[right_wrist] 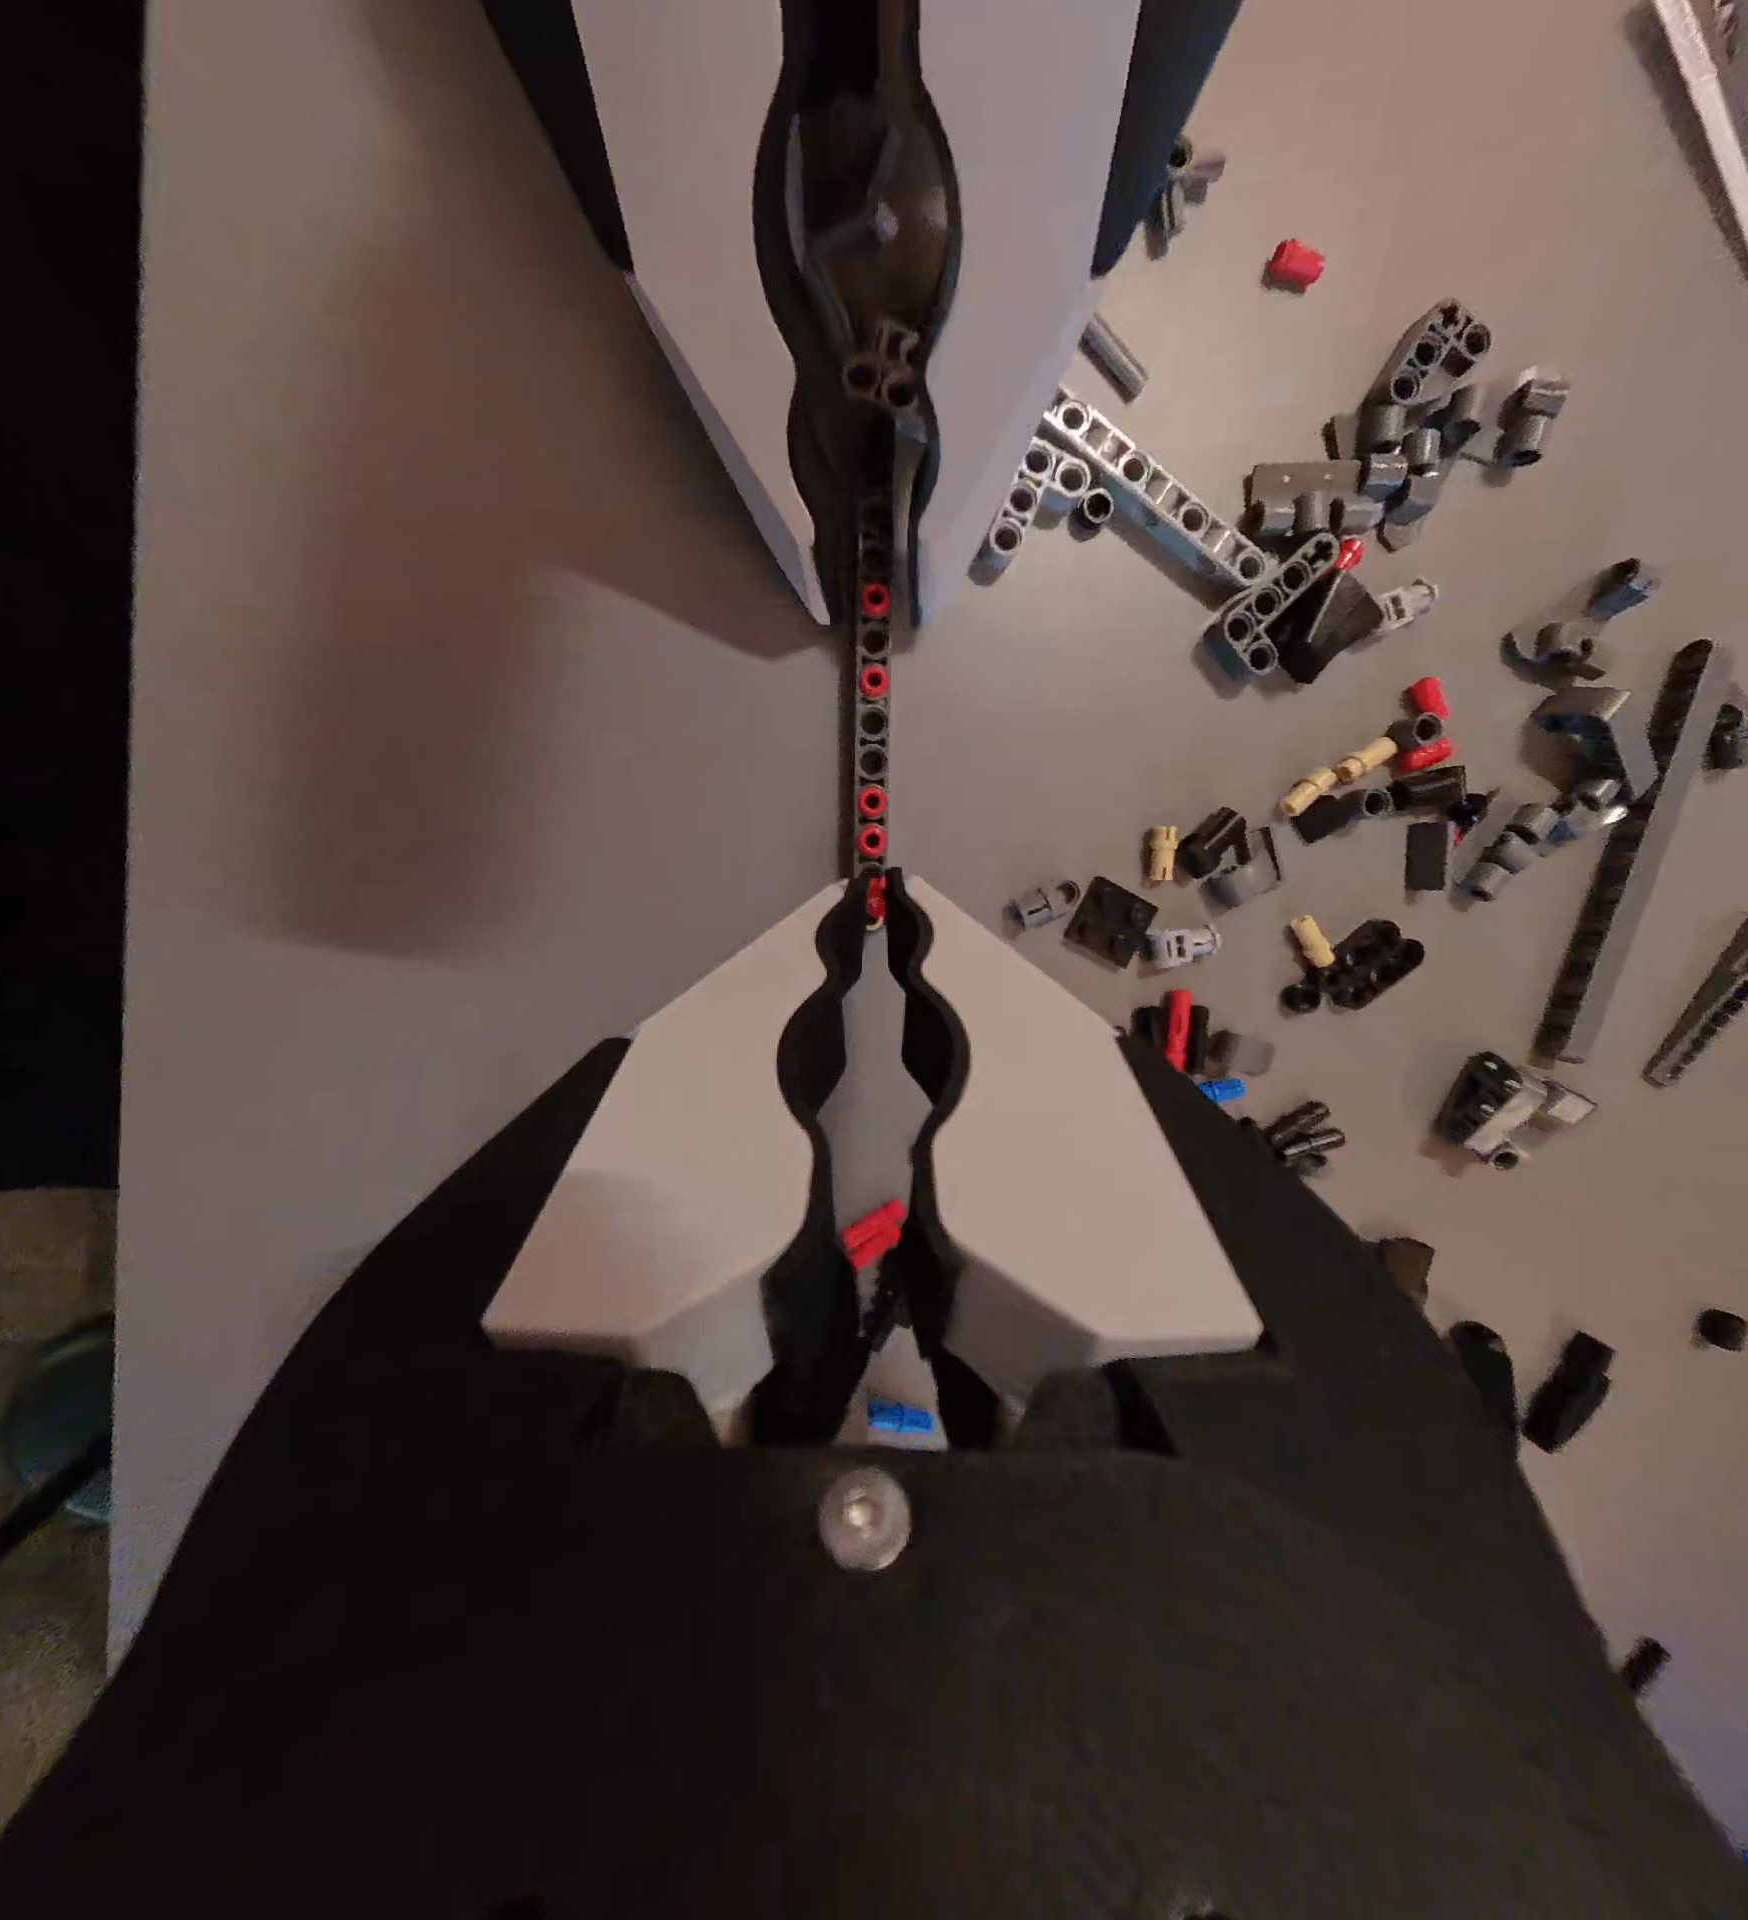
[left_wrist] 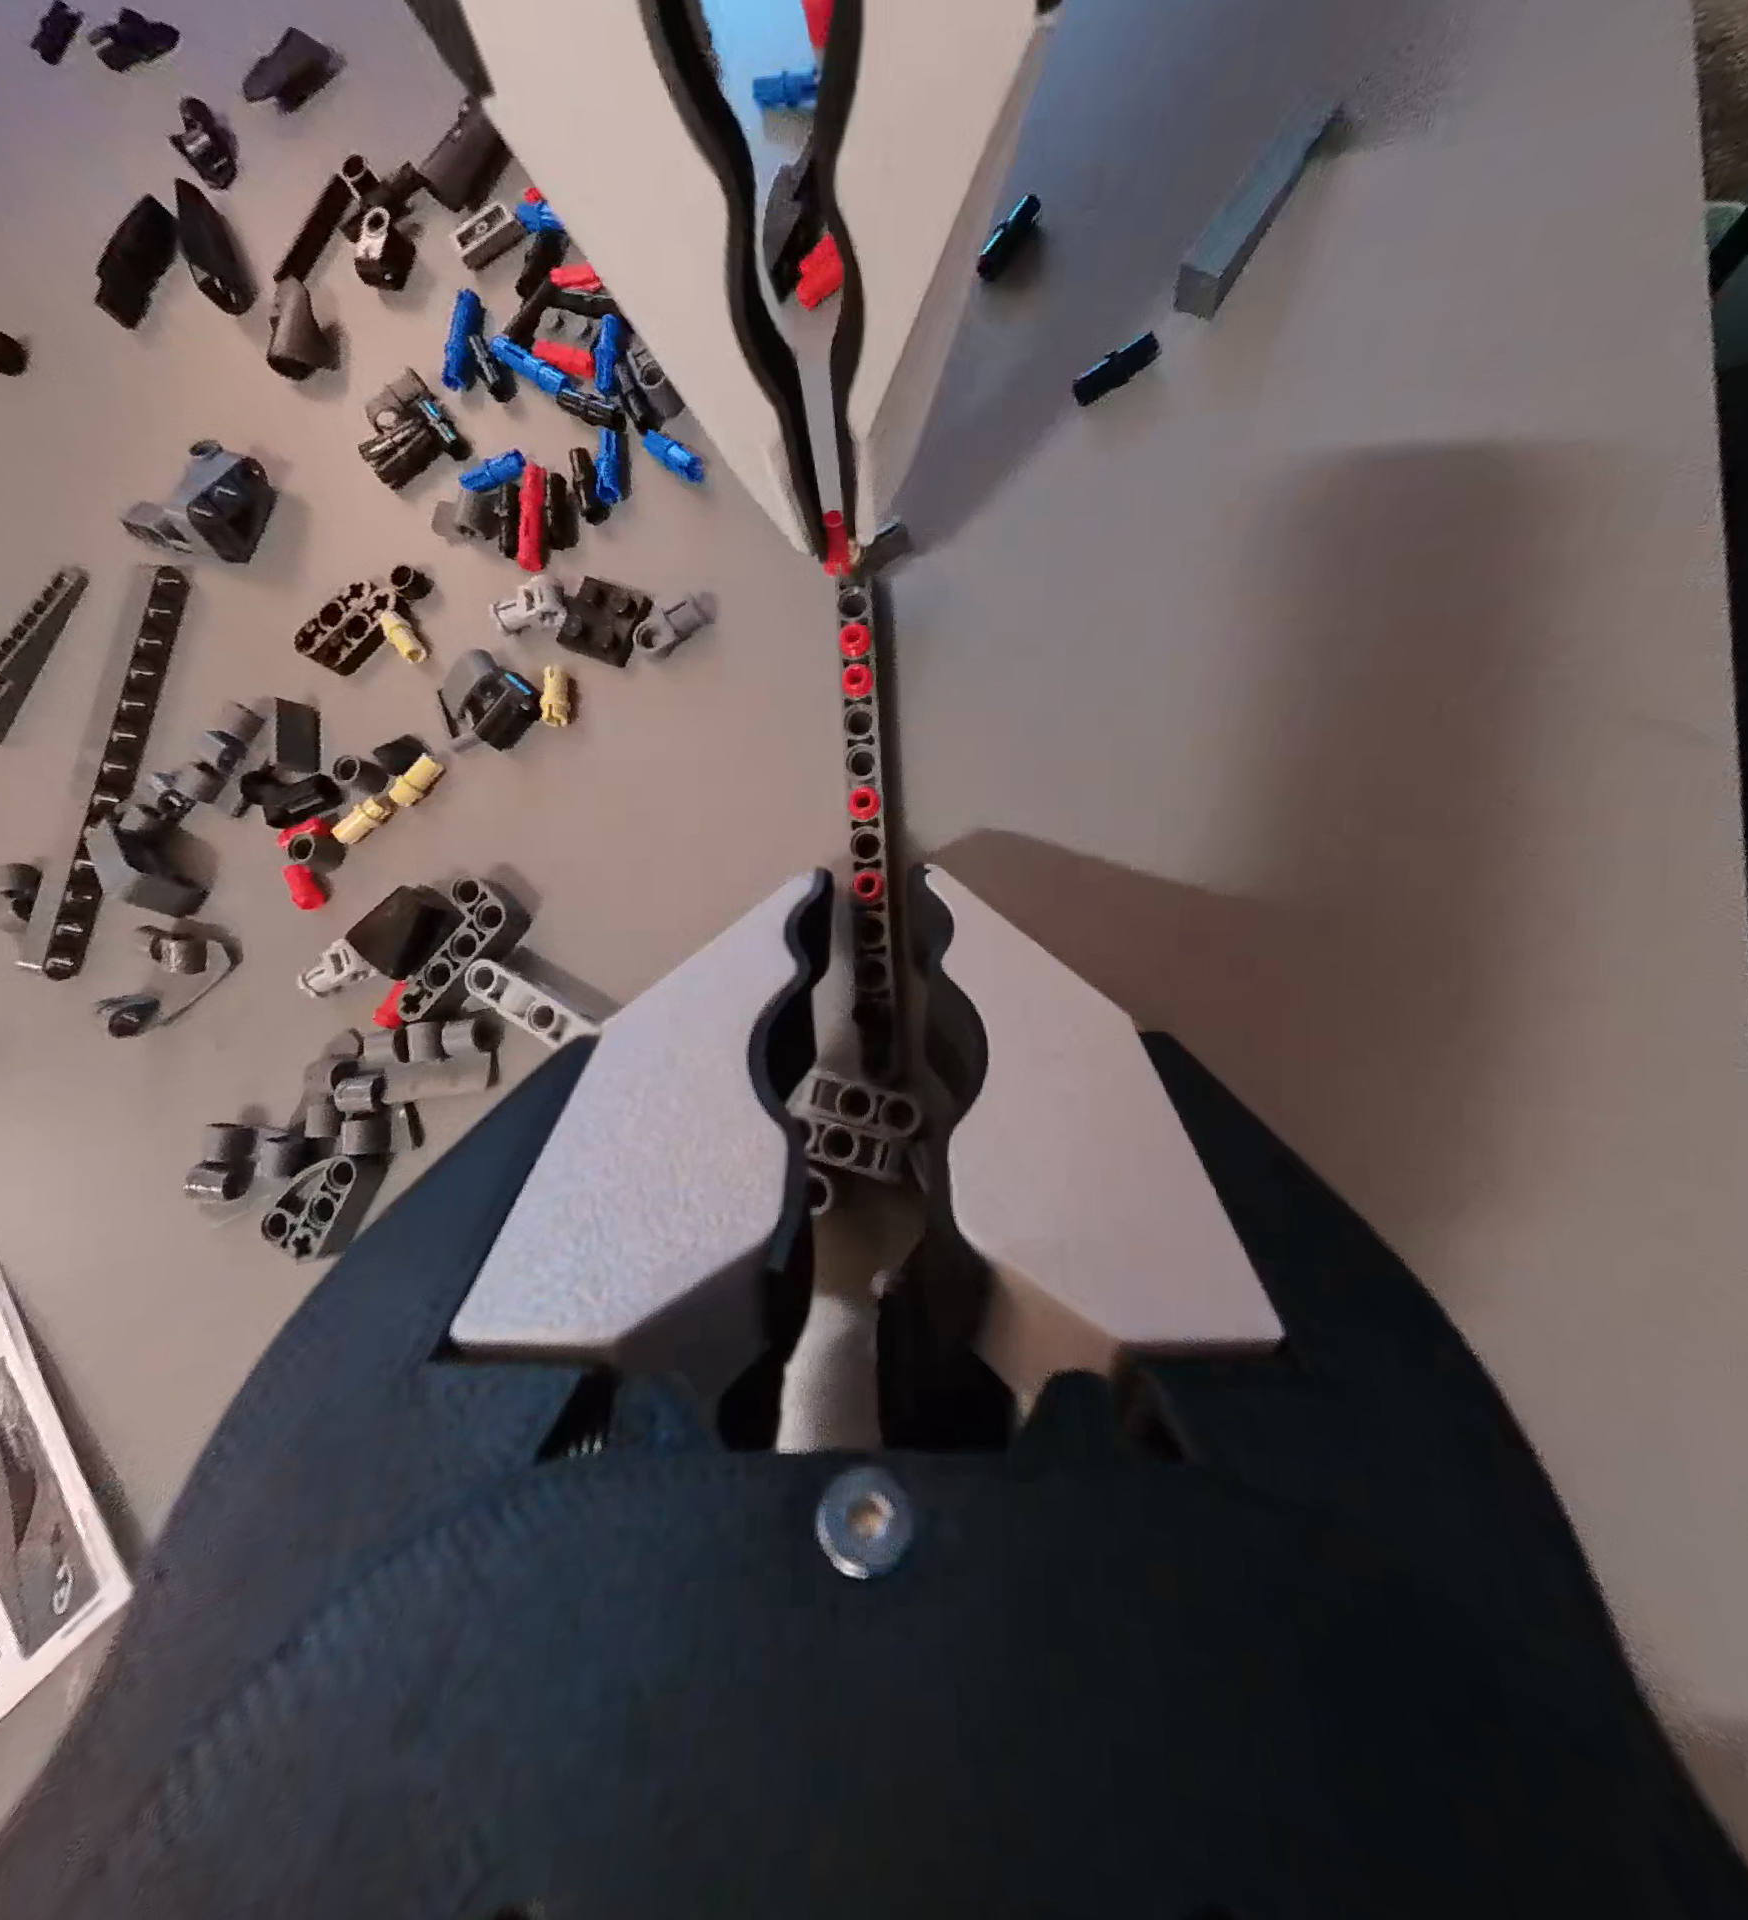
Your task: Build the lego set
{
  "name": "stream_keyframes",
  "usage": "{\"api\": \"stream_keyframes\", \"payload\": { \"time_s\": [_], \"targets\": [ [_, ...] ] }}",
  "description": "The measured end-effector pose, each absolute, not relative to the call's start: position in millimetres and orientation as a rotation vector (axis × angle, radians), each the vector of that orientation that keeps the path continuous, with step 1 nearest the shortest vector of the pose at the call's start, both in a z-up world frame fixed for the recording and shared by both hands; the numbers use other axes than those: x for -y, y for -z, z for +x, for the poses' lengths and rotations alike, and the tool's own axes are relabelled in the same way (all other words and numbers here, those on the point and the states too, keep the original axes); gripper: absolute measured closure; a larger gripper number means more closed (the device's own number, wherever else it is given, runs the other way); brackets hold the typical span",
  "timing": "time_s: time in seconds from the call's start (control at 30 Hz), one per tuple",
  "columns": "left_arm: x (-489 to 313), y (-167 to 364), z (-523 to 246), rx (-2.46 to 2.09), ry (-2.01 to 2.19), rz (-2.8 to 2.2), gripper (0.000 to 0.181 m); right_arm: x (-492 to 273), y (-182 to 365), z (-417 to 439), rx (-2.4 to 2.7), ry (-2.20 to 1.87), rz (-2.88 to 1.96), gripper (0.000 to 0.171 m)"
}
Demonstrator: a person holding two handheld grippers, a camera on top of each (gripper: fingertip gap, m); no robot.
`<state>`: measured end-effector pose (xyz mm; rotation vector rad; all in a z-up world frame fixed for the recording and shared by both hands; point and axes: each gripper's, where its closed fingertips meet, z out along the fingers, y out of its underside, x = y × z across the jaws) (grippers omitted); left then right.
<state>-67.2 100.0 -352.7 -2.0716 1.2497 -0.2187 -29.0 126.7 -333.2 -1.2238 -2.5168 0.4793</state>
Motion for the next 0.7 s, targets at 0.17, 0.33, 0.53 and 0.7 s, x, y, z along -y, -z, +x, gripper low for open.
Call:
{"api": "stream_keyframes", "payload": {
  "time_s": [0.17,0.33,0.53,0.7],
  "targets": [
    [-99.8,353.4,-66.6,-1.263,0.217,-2.059,0.176,-125.2,340.2,-29.4,2.565,-0.407,-1.208,0.170],
    [-99.7,353.5,-66.7,-1.258,0.227,-2.060,0.176,-124.0,343.2,-29.3,2.585,-0.373,-1.209,0.170],
    [-99.8,353.6,-67.0,-1.255,0.242,-2.066,0.176,-124.3,344.1,-30.2,2.596,-0.335,-1.206,0.170],
    [-99.6,353.8,-67.0,-1.255,0.241,-2.067,0.176,-124.0,344.3,-30.1,2.584,-0.375,-1.247,0.170]
  ]
}}
